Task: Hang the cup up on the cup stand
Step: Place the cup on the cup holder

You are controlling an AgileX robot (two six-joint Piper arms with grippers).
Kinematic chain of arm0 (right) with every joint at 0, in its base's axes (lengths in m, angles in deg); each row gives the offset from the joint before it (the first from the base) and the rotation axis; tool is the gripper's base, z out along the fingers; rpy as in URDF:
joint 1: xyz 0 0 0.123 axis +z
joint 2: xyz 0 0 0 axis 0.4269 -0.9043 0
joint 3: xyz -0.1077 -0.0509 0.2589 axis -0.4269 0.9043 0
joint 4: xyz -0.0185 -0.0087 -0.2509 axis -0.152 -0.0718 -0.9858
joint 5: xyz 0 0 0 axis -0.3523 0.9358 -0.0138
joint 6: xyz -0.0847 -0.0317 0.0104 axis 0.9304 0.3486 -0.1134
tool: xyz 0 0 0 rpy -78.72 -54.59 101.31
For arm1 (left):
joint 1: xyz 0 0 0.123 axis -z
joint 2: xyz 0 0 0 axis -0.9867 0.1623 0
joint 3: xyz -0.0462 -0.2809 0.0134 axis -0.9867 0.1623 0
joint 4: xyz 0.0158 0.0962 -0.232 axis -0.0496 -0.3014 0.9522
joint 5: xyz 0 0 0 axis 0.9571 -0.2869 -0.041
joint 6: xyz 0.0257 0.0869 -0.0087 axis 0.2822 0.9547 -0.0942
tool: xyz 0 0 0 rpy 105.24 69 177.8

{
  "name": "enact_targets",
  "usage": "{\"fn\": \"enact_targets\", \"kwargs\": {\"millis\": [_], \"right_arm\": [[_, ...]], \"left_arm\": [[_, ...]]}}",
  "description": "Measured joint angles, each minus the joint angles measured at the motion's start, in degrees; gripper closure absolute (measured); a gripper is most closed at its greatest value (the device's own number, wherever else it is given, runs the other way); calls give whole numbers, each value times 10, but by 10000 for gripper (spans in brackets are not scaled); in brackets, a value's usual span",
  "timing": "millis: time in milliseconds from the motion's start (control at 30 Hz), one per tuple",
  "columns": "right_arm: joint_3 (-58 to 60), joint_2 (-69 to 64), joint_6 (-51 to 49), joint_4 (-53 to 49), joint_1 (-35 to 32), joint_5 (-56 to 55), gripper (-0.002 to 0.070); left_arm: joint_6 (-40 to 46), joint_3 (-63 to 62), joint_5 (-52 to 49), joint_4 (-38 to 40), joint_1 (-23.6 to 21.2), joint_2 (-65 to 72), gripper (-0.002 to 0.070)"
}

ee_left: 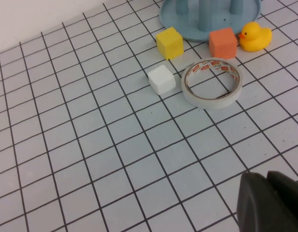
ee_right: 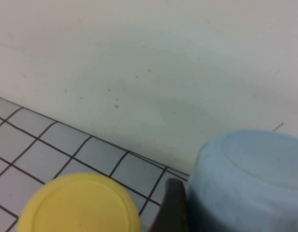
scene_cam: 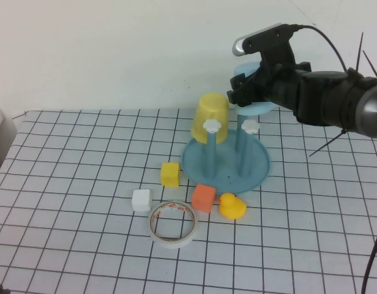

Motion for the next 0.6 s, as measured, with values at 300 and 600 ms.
{"fn": "enact_targets", "kwargs": {"millis": [300,600], "right_arm": [[-1,0,-3,6,0,-15,87],[-1,0,-14,6,0,-15,87]], "left_arm": [[-2,0,0,-1,0,0,675],[-4,0,-13,-1,0,0,675]]}}
